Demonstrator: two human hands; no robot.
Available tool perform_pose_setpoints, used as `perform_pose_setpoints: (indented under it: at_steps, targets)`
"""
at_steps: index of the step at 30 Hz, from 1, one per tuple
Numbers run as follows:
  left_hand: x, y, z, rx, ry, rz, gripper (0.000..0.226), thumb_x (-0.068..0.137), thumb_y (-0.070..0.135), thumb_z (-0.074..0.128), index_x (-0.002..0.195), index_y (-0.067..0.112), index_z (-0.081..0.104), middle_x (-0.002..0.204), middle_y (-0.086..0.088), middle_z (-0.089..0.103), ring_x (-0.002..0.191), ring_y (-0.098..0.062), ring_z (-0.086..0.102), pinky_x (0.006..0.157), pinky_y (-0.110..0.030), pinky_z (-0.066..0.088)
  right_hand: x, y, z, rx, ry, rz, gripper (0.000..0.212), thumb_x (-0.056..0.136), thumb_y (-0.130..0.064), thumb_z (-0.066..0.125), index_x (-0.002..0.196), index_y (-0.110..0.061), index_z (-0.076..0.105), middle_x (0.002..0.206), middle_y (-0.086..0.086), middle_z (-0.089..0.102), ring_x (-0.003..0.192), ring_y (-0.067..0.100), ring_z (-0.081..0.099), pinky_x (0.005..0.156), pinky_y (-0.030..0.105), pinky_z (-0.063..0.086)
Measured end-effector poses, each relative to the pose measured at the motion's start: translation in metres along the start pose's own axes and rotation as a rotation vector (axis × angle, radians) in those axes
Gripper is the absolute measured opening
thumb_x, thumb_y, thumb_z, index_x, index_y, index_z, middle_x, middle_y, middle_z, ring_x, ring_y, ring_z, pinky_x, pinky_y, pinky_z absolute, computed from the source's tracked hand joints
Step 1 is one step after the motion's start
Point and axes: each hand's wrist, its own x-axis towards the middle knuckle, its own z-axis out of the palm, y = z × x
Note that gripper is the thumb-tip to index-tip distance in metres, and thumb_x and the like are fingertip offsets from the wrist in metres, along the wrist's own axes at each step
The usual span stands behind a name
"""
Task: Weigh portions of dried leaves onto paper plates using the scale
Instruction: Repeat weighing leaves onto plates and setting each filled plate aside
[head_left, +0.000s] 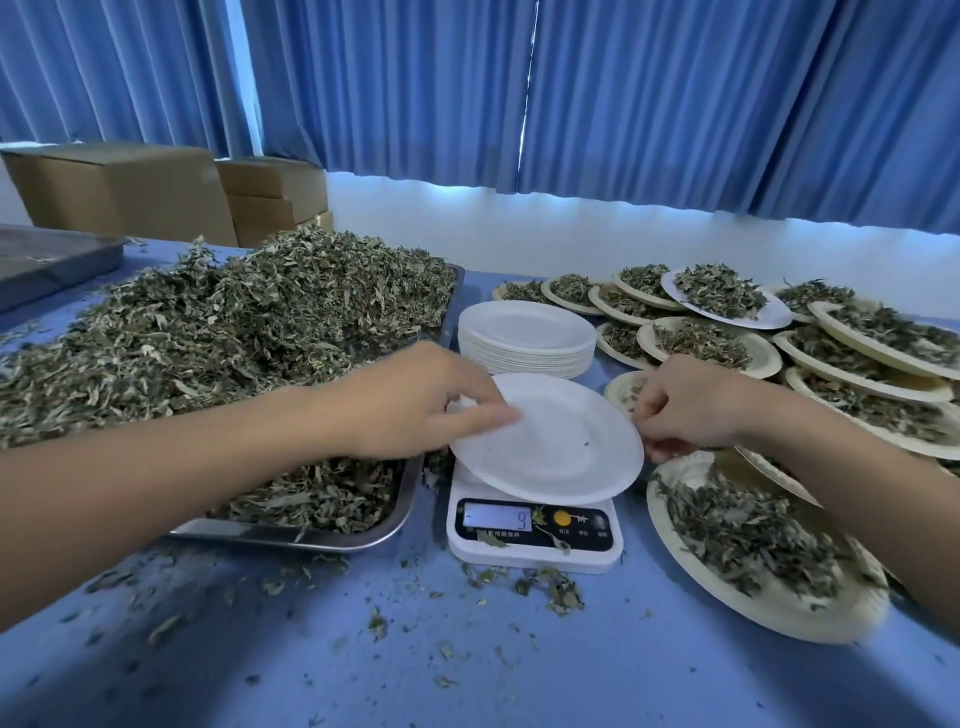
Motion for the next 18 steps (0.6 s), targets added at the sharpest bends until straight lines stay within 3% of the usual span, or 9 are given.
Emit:
perform_pose_setpoints:
  at_steps: [2,4,5,7,9,11,14,16,18]
  targets:
    - [0.005,-0.013,-0.003,0.054,0.149,-0.119,0.037,0.101,0.048,0.050,0.101,0.022,0.076,0.093,0.011,0.074,0.083,-0.004,0.067,0.079,-0.036,0.057,0.000,0.001,0.004,-0.011,-0.026,-0.032,0.034,0.087,0.012,0.063,0.059,-0.004,0.073,0.062,0.012,0.072,0.057,0.019,0.069,0.059,0.027,0.059]
    - [0.012,-0.031,-0.011,0.088,0.208,-0.277,0.022,0.098,0.027,0.057,0.112,0.025,0.074,0.104,0.010,0.074,0.092,-0.007,0.067,0.088,-0.037,0.057,0.001,0.000,0.006,-0.074,-0.033,-0.063,0.025,0.083,0.007,0.069,0.064,-0.006,0.077,0.065,0.010,0.074,0.059,0.018,0.069,0.063,0.031,0.059]
    - [0.016,-0.039,-0.017,0.127,0.156,-0.364,0.028,0.096,0.020,0.057,0.119,0.026,0.071,0.113,0.006,0.072,0.099,-0.012,0.066,0.093,-0.038,0.056,0.002,0.000,0.007,-0.098,-0.031,-0.070,0.021,0.081,0.005,0.071,0.067,-0.008,0.079,0.065,0.009,0.074,0.059,0.017,0.068,0.065,0.033,0.058]
    - [0.021,-0.053,-0.027,0.223,-0.103,-0.522,0.039,0.094,0.016,0.059,0.132,0.023,0.062,0.127,-0.001,0.066,0.107,-0.018,0.061,0.097,-0.035,0.051,0.004,-0.001,0.008,-0.110,-0.030,-0.078,0.019,0.079,0.005,0.072,0.070,-0.010,0.081,0.066,0.009,0.074,0.059,0.017,0.067,0.066,0.033,0.058]
    - [0.026,-0.059,-0.032,0.275,-0.424,-0.599,0.052,0.094,0.029,0.065,0.143,0.019,0.052,0.130,-0.004,0.059,0.106,-0.019,0.057,0.093,-0.031,0.049,0.004,-0.001,0.008,-0.109,-0.031,-0.081,0.021,0.079,0.007,0.071,0.073,-0.010,0.082,0.067,0.010,0.075,0.061,0.019,0.069,0.067,0.033,0.059]
    - [0.029,-0.061,-0.032,0.260,-0.640,-0.648,0.060,0.094,0.042,0.065,0.148,0.024,0.045,0.126,-0.002,0.055,0.094,-0.021,0.061,0.085,-0.038,0.056,0.005,-0.001,0.006,-0.100,-0.045,-0.081,0.022,0.078,0.009,0.070,0.075,-0.009,0.082,0.070,0.011,0.076,0.064,0.021,0.071,0.067,0.030,0.061]
    - [0.031,-0.060,-0.030,0.211,-0.633,-0.663,0.048,0.097,0.038,0.059,0.143,0.027,0.050,0.101,0.005,0.055,0.073,-0.018,0.059,0.071,-0.047,0.063,0.005,-0.001,0.003,-0.076,-0.073,-0.079,0.021,0.078,0.011,0.069,0.079,-0.006,0.082,0.074,0.014,0.076,0.068,0.025,0.072,0.066,0.029,0.061]
    - [0.032,-0.056,-0.032,0.217,-0.652,-0.648,0.034,0.096,0.036,0.060,0.129,0.028,0.060,0.089,0.008,0.052,0.074,-0.017,0.060,0.071,-0.047,0.062,0.006,0.000,0.003,-0.079,-0.083,-0.081,0.021,0.079,0.011,0.069,0.080,-0.006,0.082,0.075,0.014,0.076,0.070,0.025,0.072,0.070,0.032,0.061]
    - [0.030,-0.049,-0.034,0.186,-0.702,-0.663,0.022,0.090,0.038,0.068,0.110,0.030,0.066,0.094,0.006,0.058,0.080,-0.014,0.059,0.072,-0.043,0.064,0.007,0.001,0.004,-0.083,-0.098,-0.070,0.023,0.080,0.011,0.067,0.080,-0.006,0.082,0.074,0.015,0.076,0.067,0.023,0.069,0.067,0.030,0.059]
